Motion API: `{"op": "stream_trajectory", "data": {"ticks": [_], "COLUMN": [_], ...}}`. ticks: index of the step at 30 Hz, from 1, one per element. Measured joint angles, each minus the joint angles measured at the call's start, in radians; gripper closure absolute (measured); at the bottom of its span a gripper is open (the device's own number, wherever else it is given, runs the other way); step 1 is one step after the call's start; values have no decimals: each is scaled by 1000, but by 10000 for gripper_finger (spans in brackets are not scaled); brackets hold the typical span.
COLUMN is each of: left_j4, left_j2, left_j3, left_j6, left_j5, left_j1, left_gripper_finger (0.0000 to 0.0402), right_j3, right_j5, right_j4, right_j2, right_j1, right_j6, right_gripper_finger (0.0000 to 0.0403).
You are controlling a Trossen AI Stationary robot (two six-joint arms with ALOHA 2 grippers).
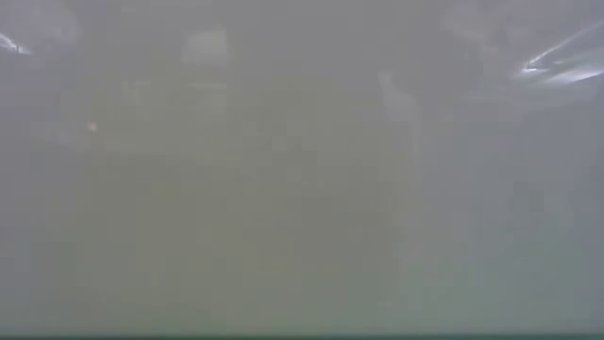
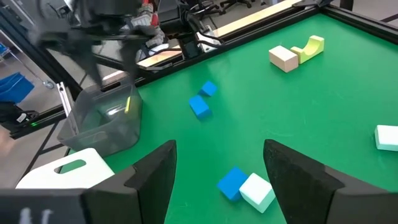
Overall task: Sort & place blocks by color
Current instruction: Put the middle blue block into the white bin
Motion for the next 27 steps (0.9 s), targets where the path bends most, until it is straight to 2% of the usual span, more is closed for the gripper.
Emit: {"op": "stream_trajectory", "data": {"ticks": [7,12,18,27], "left_j4": [-8,-69,-106,-116], "left_j2": [102,201,322,447], "left_j3": [0,0,0,0], "left_j6": [523,796,961,1085], "left_j5": [33,57,82,114], "left_j1": [199,287,357,400], "left_gripper_finger": [128,128,128,128], "right_j3": [0,0,0,0], "right_j5": [8,10,55,58], "right_j4": [0,1,1,0], "right_j2": [0,0,0,0], "right_j1": [0,0,0,0], "right_j6": [18,31,60,77], "right_gripper_finger": [172,172,172,172]}}
